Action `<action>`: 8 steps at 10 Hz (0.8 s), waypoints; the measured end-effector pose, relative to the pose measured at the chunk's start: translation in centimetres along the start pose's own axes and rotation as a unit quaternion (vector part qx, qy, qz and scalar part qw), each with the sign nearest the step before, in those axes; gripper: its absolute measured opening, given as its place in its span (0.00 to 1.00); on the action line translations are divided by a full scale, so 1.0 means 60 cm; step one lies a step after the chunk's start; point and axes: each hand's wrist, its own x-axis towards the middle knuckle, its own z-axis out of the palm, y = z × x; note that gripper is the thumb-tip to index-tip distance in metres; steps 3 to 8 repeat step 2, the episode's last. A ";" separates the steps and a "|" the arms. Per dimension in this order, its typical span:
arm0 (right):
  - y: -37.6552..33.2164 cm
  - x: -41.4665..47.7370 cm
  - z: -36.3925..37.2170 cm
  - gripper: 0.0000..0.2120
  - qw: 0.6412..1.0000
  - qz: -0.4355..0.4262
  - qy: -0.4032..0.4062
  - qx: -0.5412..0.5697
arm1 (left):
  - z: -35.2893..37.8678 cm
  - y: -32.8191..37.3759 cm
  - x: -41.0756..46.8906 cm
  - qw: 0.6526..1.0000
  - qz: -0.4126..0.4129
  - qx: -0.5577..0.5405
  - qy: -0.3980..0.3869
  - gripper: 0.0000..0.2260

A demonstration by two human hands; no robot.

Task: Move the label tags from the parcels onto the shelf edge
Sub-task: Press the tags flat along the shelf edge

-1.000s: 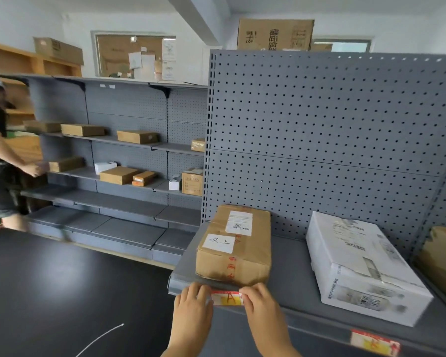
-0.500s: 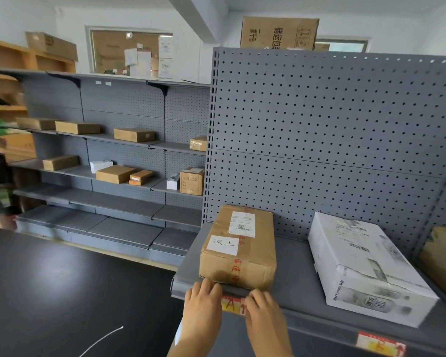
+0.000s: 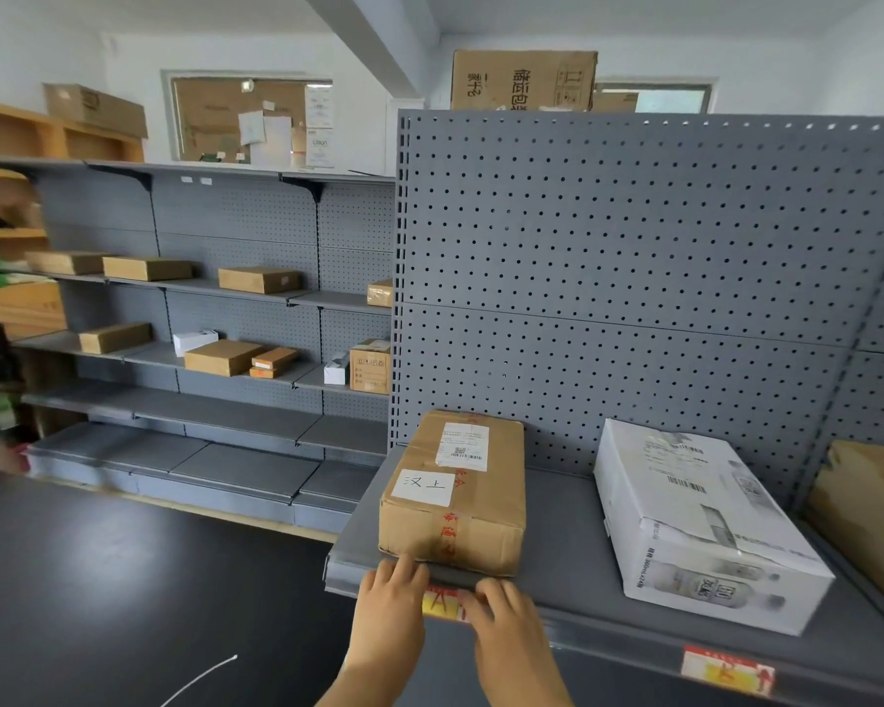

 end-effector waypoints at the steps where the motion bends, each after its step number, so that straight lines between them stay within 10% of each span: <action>1: 0.005 -0.018 -0.024 0.24 0.999 -0.013 -0.033 0.005 | -0.024 0.023 0.003 0.999 -0.012 0.045 -0.027 0.18; 8: 0.027 -0.030 -0.063 0.21 0.998 -0.046 0.006 0.047 | -0.041 0.046 0.014 0.997 -0.003 0.081 -0.016 0.19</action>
